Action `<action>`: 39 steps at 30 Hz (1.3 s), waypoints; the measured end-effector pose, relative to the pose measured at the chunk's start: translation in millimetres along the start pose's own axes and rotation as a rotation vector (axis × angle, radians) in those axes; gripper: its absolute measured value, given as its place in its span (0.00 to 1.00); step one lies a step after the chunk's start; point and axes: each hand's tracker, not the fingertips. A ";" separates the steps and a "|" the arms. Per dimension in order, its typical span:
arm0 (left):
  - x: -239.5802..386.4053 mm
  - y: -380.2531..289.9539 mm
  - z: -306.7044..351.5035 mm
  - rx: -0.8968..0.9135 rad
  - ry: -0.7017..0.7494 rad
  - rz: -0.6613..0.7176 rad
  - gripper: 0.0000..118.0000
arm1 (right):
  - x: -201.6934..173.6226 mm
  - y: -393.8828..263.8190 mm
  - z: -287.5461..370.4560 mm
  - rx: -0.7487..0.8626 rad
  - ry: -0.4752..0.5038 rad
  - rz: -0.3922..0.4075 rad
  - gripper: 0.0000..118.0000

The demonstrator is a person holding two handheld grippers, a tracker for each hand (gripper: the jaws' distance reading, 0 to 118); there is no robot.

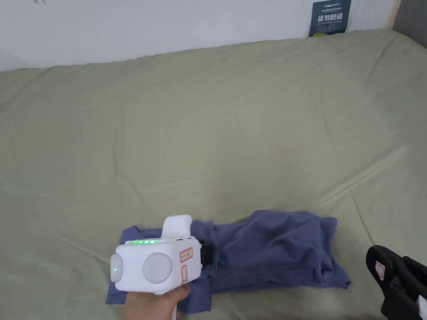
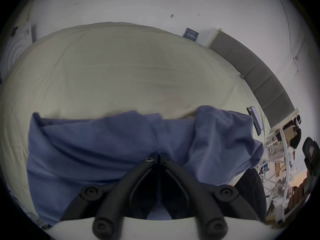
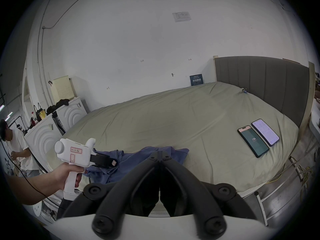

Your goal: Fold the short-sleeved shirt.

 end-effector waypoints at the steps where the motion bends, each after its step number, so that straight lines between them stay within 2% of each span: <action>1: 1.3 0.3 1.8 0.000 0.006 -0.011 0.02 | 1.5 1.2 -1.2 -0.004 0.001 0.001 0.00; 3: -3.9 -0.9 17.3 0.030 0.008 -0.014 0.02 | 2.2 4.5 -5.4 -0.015 0.006 0.008 0.00; 5: -7.5 -4.7 62.0 0.148 0.009 -0.006 0.02 | 0.4 9.4 -6.3 -0.005 0.004 0.030 0.00; 7: -13.2 -13.7 108.6 0.295 0.038 -0.111 0.01 | -2.8 13.8 -6.5 0.030 0.016 0.062 0.00; 9: -29.7 -23.5 127.3 0.281 0.078 -0.156 0.01 | -6.6 16.6 -14.7 0.008 0.035 0.076 0.00; 10: -45.1 -29.7 130.6 0.271 0.065 -0.132 0.01 | -8.7 15.4 -21.5 -0.014 0.038 0.077 0.00; 12: -85.5 -42.0 133.7 0.285 -0.025 0.057 0.03 | -12.9 11.6 -27.7 -0.028 0.045 0.063 0.00; 13: -106.7 -46.4 137.6 0.292 -0.072 0.133 0.16 | -14.4 9.6 -29.2 -0.034 0.062 0.049 0.00; 14: -123.7 -48.3 139.6 0.265 -0.113 0.186 0.60 | -17.1 8.5 -29.2 -0.038 0.069 0.045 0.00; 15: -141.0 -51.9 139.2 0.219 -0.123 0.235 0.91 | -21.1 6.6 -28.3 -0.040 0.067 0.046 0.00; 16: -163.9 -53.2 140.8 0.274 -0.148 0.269 1.00 | -24.4 4.1 -28.0 -0.045 0.068 0.048 0.00; 21: -244.0 -56.0 107.0 0.237 -0.353 0.583 1.00 | -33.4 -5.3 -29.4 -0.090 0.064 0.065 0.00; 24: -259.6 -68.3 49.3 -0.011 -0.698 0.832 1.00 | -36.0 -5.8 -29.0 -0.100 0.056 0.061 0.00; 26: -257.8 -71.1 32.1 0.126 -0.926 0.828 1.00 | -37.3 -4.9 -29.4 -0.105 0.047 0.066 0.00; 27: -253.3 -64.1 23.5 0.124 -0.959 0.806 1.00 | -37.7 -4.4 -29.2 -0.105 0.042 0.069 0.00; 28: -250.4 -61.4 13.7 0.113 -0.885 0.805 1.00 | -38.0 -3.7 -28.8 -0.106 0.039 0.071 0.00; 29: -245.9 -57.8 8.5 0.125 -0.884 0.798 1.00 | -38.2 -2.8 -28.6 -0.106 0.035 0.070 0.00; 30: -241.8 -51.6 5.5 0.132 -0.886 0.779 0.95 | -38.2 -2.3 -28.7 -0.108 0.033 0.068 0.00; 31: -238.4 -47.0 4.7 0.131 -0.840 0.756 0.74 | -38.2 -1.9 -29.5 -0.112 0.031 0.068 0.00; 32: -231.2 -44.6 6.0 0.137 -0.783 0.756 0.08 | -38.4 -1.8 -30.3 -0.115 0.028 0.068 0.00; 34: -230.1 -48.1 -4.5 0.027 -0.410 0.740 0.05 | -37.9 -1.5 -31.5 -0.116 0.027 0.069 0.00; 35: -232.4 -52.8 -8.2 0.082 -0.548 0.745 0.05 | -38.0 -1.2 -31.8 -0.117 0.027 0.067 0.00; 36: -229.5 -50.9 -1.7 0.106 -0.611 0.761 0.05 | -38.1 -0.6 -31.7 -0.117 0.027 0.065 0.00; 37: -223.4 -46.9 7.0 0.088 -0.540 0.770 0.05 | -38.3 0.4 -31.3 -0.116 0.028 0.065 0.00; 39: -217.4 -42.5 25.5 0.108 -0.433 0.681 0.05 | -38.0 1.5 -29.5 -0.108 0.028 0.069 0.00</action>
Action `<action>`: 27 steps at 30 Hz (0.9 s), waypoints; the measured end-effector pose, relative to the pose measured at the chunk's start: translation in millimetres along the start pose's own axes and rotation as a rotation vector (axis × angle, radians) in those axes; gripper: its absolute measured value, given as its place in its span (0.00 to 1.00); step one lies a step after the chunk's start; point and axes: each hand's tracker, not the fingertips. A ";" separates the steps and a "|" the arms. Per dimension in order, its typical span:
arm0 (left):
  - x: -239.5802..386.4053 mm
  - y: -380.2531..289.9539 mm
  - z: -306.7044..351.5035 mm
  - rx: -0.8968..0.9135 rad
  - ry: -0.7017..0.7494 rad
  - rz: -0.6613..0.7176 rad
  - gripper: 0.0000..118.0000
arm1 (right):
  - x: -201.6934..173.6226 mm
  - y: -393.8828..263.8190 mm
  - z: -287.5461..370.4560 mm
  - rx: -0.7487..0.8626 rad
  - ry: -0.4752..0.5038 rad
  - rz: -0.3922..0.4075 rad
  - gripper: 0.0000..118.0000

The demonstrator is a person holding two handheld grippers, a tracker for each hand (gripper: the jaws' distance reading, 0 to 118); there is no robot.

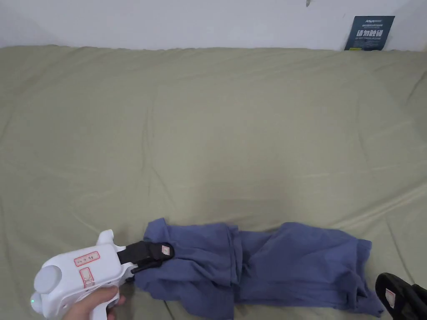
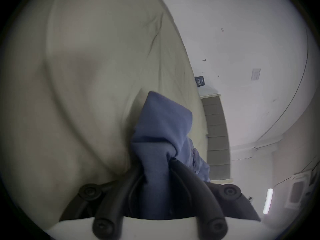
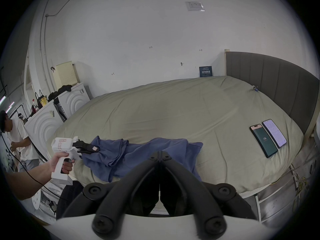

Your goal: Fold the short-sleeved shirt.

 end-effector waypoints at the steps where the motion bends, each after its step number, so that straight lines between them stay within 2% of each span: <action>1: 6.9 3.6 20.9 0.051 0.012 -0.029 0.05 | 0.9 0.7 0.1 0.001 0.003 0.001 0.00; 4: 25.3 14.4 74.2 0.259 0.087 -0.078 0.05 | 4.1 1.8 0.5 0.007 -0.002 0.006 0.00; 7: 48.0 22.0 111.5 0.353 0.348 -0.234 0.05 | 5.9 1.0 0.9 0.012 0.009 -0.002 0.00; 8: 52.3 21.1 115.9 0.369 0.389 -0.254 0.05 | 5.4 -0.2 0.4 0.014 0.012 0.001 0.00; 11: 83.8 4.7 110.9 0.395 0.385 -0.284 0.05 | 3.0 -5.1 -2.9 0.005 0.027 0.005 0.00; 16: 175.0 -61.1 27.5 0.370 0.414 -0.656 0.05 | 0.2 -6.6 -0.7 0.010 0.051 -0.017 0.00; 19: 199.4 -91.6 -51.8 0.249 0.485 -0.806 0.06 | 1.9 -6.9 3.3 0.022 0.042 -0.005 0.00; 21: 198.5 -111.6 -103.2 0.164 0.512 -0.885 0.06 | 6.7 -6.3 7.9 0.038 0.037 -0.033 0.00; 23: 184.5 -128.5 -142.1 0.106 0.678 -0.975 0.06 | 11.0 -4.6 13.1 0.051 0.020 -0.066 0.00; 24: 174.2 -132.8 -151.2 0.106 0.697 -0.975 0.08 | 13.4 -3.8 16.6 0.061 0.015 -0.082 0.00; 25: 164.0 -130.8 -149.8 0.107 0.693 -0.968 0.16 | 15.2 -3.1 19.9 0.069 0.015 -0.084 0.00; 27: 174.4 -129.2 -132.9 0.142 0.598 -0.940 0.69 | 15.6 -1.4 23.7 0.083 0.003 -0.063 0.00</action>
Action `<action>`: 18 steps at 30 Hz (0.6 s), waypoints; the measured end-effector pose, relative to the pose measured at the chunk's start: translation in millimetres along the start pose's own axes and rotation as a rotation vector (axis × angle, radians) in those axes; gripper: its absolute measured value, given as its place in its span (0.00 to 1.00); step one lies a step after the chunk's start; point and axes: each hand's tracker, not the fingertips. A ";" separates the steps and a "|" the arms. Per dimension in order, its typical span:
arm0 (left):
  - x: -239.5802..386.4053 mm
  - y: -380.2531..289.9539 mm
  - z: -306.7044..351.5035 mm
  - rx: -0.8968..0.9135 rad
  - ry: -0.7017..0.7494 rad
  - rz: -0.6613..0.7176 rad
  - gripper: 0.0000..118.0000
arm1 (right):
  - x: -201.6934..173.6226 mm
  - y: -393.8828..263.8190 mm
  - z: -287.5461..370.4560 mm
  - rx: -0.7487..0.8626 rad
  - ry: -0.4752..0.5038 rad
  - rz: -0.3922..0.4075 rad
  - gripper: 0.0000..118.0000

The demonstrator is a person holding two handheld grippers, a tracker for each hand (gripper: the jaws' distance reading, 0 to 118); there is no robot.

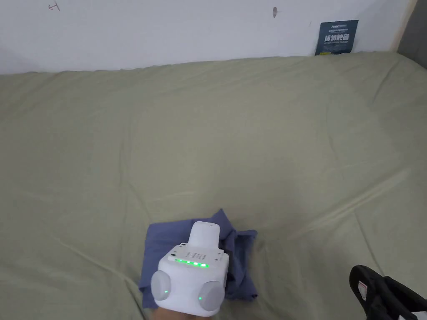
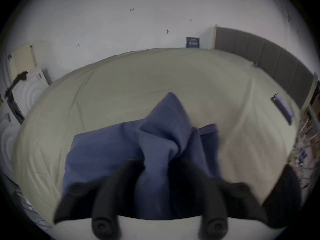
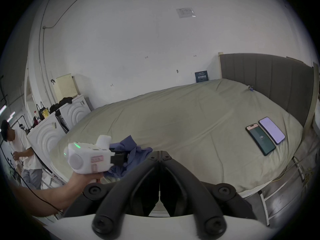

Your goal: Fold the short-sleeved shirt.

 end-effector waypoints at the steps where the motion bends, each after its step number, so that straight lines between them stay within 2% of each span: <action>1: -5.0 5.8 7.5 -0.029 -0.088 0.030 0.77 | -0.3 0.3 -0.2 0.000 -0.003 0.018 0.00; 3: -23.0 14.7 22.4 -0.056 -0.218 0.090 0.86 | -0.3 0.1 -1.8 -0.003 0.006 0.026 0.00; 7: -71.6 28.6 70.9 0.150 -0.425 0.292 0.85 | -1.0 -4.7 -5.5 -0.007 0.016 0.030 0.00; 8: -85.1 27.7 69.0 0.163 -0.442 0.359 0.86 | -0.6 -6.4 -6.0 -0.010 0.017 0.028 0.00; 11: -115.6 11.5 43.4 0.099 -0.358 0.594 0.85 | -0.1 -14.3 -10.3 -0.035 0.024 -0.001 0.00; 12: -121.6 2.6 32.0 0.055 -0.350 0.668 0.76 | -0.5 -16.1 -11.5 -0.046 0.023 -0.005 0.00; 13: -121.5 -4.4 20.1 0.039 -0.371 0.718 0.55 | -0.8 -17.1 -11.4 -0.053 0.023 -0.009 0.00; 14: -117.2 -10.2 11.3 0.028 -0.380 0.752 0.19 | -0.8 -17.5 -10.4 -0.057 0.027 -0.015 0.00; 15: -109.7 -15.0 4.5 -0.009 -0.350 0.724 0.10 | -0.2 -18.3 -9.6 -0.058 0.029 -0.018 0.00; 16: -99.7 -18.6 1.1 -0.042 -0.306 0.689 0.10 | -0.2 -18.5 -8.3 -0.059 0.027 -0.017 0.00; 18: -70.1 -24.5 -0.2 -0.062 -0.403 0.659 0.10 | 1.5 -17.8 -6.3 -0.059 0.015 -0.011 0.00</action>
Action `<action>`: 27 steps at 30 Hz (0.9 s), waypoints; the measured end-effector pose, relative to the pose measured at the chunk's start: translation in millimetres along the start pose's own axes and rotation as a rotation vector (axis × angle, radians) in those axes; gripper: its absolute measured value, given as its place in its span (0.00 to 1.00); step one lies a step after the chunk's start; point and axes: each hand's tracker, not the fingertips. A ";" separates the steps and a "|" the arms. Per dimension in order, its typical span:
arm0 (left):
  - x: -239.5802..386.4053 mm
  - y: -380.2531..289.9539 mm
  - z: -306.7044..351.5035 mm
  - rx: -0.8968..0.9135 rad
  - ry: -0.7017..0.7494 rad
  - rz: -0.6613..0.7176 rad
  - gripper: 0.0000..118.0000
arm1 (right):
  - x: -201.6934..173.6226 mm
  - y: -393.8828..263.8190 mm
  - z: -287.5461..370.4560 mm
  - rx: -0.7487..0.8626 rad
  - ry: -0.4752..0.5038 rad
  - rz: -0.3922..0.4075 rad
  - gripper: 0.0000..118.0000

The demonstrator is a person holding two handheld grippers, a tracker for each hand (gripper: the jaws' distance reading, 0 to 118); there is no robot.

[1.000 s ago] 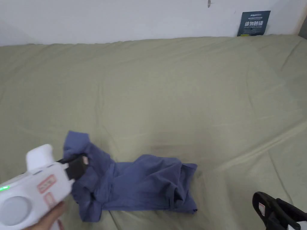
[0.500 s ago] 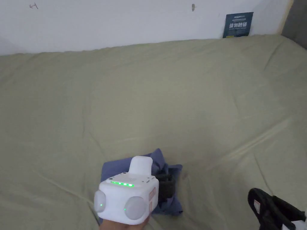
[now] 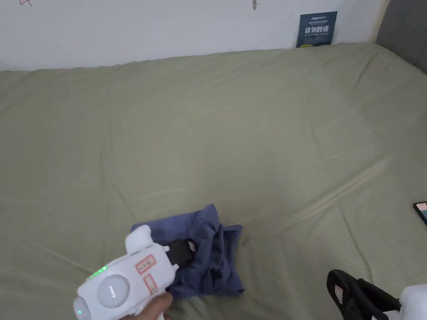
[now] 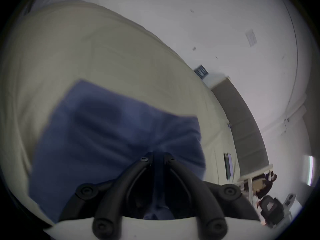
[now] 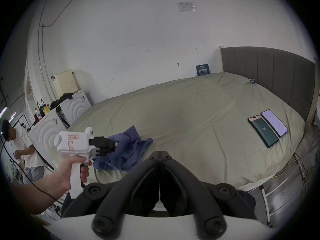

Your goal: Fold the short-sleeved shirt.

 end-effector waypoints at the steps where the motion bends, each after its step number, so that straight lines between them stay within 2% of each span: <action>1: 8.6 -9.5 -3.9 -0.008 -0.005 -0.020 0.10 | 1.9 0.5 0.9 -0.001 -0.006 0.002 0.00; 4: 30.0 -30.6 -18.8 -0.051 -0.008 -0.081 0.10 | 7.9 1.7 -0.9 -0.010 -0.024 0.001 0.00; 7: 23.0 -30.1 -23.3 -0.059 -0.005 -0.044 0.10 | 9.8 6.3 -10.2 -0.027 -0.023 -0.005 0.00; 9: 24.1 -24.0 -5.6 -0.053 -0.020 -0.031 0.10 | 5.6 12.9 -26.4 -0.042 0.012 -0.003 0.00; 12: 26.8 -13.5 33.9 -0.012 -0.019 -0.166 0.10 | -14.7 25.7 -83.4 -0.153 0.156 0.021 0.00; 14: 19.9 -6.3 54.7 -0.010 -0.018 -0.190 0.10 | -31.3 25.4 -134.4 -0.235 0.269 0.005 0.00; 15: 14.2 -3.2 64.6 0.000 -0.009 -0.192 0.10 | -39.0 22.6 -161.1 -0.272 0.328 -0.029 0.00; 18: -11.5 8.3 90.6 0.043 0.027 -0.193 0.12 | -47.9 5.6 -226.5 -0.349 0.531 -0.208 0.00; 19: -22.7 12.1 98.9 0.052 0.019 -0.173 0.20 | -46.7 -1.8 -243.6 -0.407 0.578 -0.246 0.00; 20: -35.7 17.9 106.0 0.054 -0.006 -0.144 0.42 | -44.4 -8.6 -257.7 -0.467 0.594 -0.287 0.00; 21: -46.5 21.9 111.1 0.039 -0.038 -0.119 0.61 | -40.0 -15.1 -265.7 -0.510 0.554 -0.295 0.00; 22: -58.9 25.8 116.0 0.028 -0.067 -0.096 0.73 | -36.0 -19.2 -270.4 -0.549 0.479 -0.265 0.00; 23: -69.8 28.8 119.4 0.039 -0.097 -0.072 0.79 | -30.4 -22.2 -272.2 -0.563 0.440 -0.248 0.00; 25: -95.1 37.1 117.7 0.051 -0.141 0.015 0.84 | -12.7 -23.4 -262.6 -0.494 0.537 -0.372 0.00; 27: -122.8 42.0 103.1 0.001 -0.231 0.129 0.89 | -4.7 -22.0 -258.3 -0.492 0.500 -0.363 0.00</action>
